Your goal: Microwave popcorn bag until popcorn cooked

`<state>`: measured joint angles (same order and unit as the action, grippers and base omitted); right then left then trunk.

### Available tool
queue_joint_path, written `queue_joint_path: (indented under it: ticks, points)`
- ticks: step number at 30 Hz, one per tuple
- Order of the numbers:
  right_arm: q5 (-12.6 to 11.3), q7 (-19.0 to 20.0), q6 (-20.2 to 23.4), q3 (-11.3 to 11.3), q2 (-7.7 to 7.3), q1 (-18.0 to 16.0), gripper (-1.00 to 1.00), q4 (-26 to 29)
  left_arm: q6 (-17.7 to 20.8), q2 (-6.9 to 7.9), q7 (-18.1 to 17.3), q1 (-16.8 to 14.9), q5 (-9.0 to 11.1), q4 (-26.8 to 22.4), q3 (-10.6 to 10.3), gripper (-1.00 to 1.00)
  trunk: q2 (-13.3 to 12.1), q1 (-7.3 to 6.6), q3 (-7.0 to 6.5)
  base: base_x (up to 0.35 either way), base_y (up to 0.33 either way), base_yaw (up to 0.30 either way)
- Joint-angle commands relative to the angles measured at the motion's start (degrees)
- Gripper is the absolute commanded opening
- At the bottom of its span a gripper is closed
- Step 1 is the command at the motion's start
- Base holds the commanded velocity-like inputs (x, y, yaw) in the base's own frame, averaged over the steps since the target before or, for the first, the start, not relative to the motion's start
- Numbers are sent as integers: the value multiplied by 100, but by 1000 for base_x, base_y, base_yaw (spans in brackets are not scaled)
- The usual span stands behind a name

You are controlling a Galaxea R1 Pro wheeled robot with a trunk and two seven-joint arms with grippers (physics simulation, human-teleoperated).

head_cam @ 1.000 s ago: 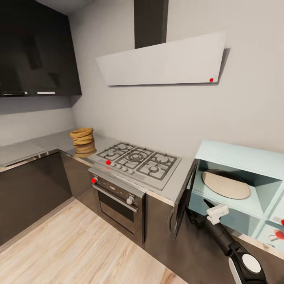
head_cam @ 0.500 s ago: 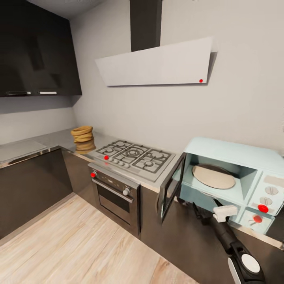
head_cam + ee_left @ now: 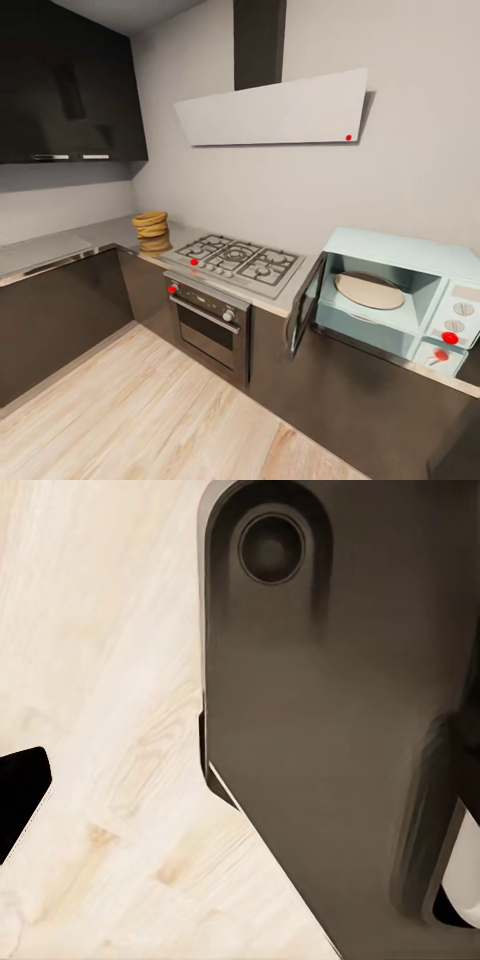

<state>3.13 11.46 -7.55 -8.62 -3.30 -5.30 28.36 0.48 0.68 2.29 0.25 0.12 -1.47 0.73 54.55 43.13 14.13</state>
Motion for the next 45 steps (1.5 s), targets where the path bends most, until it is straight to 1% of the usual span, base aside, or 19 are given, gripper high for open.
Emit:
queue_joint_path:
  ticks: [1, 2, 4, 5, 7, 10, 15, 20, 24, 32, 45]
  points:
    - [32, 49, -73, -41, 3, -6, 100, -544, 5, 3, 9, 6, 2, -11, 6, 100, 5, 1, 5, -3, 282, 0]
    - [48, 37, -108, -34, -2, -6, 100, -1262, 5, 8, 11, 7, 4, -11, 9, 100, 5, 1, 5, -1, 280, 0]
    - [103, -62, -124, -8, -8, -6, 100, -1963, 5, 13, 10, 5, 5, -11, 10, 100, 5, 1, 5, -1, 280, 0]
    - [118, -115, -128, 3, -9, -6, 100, -2125, 5, 15, 10, 4, 5, -11, 11, 100, 5, 1, 5, 0, 279, 0]
    - [234, -607, -129, 127, -12, -3, 100, -2892, 5, 19, 11, 7, 5, -11, 9, 100, 5, 1, 5, 0, 265, 0]
    - [361, -1172, -113, 253, -2, 44, 100, -3237, 5, 20, 11, 3, 5, -11, 6, 100, 5, 1, 5, 0, 223, 0]
    - [383, -1277, -100, 271, 41, 112, 100, -3291, 5, 20, 11, 4, 4, -11, 8, 100, 5, 1, 5, 0, 198, 0]
    - [383, -1294, -97, 273, 131, 125, 100, -3301, 5, 19, 9, 8, 5, -11, 6, 100, 5, 1, 5, 0, 148, 0]
    - [388, -1295, -102, 273, 151, 126, 100, -3302, 5, 17, 9, 5, 5, -11, 6, 100, 5, 1, 7, 0, 44, 28]
    - [382, -1295, -106, 273, 155, 126, 100, -3302, 5, 19, 9, 2, 5, -11, 6, 100, 5, 1, 43, 53, 21, 226]
    - [382, -1295, -145, 277, 146, 126, 100, -3293, 5, 20, 8, 6, 5, -11, 6, 100, 5, 1, 105, 259, 167, 244]
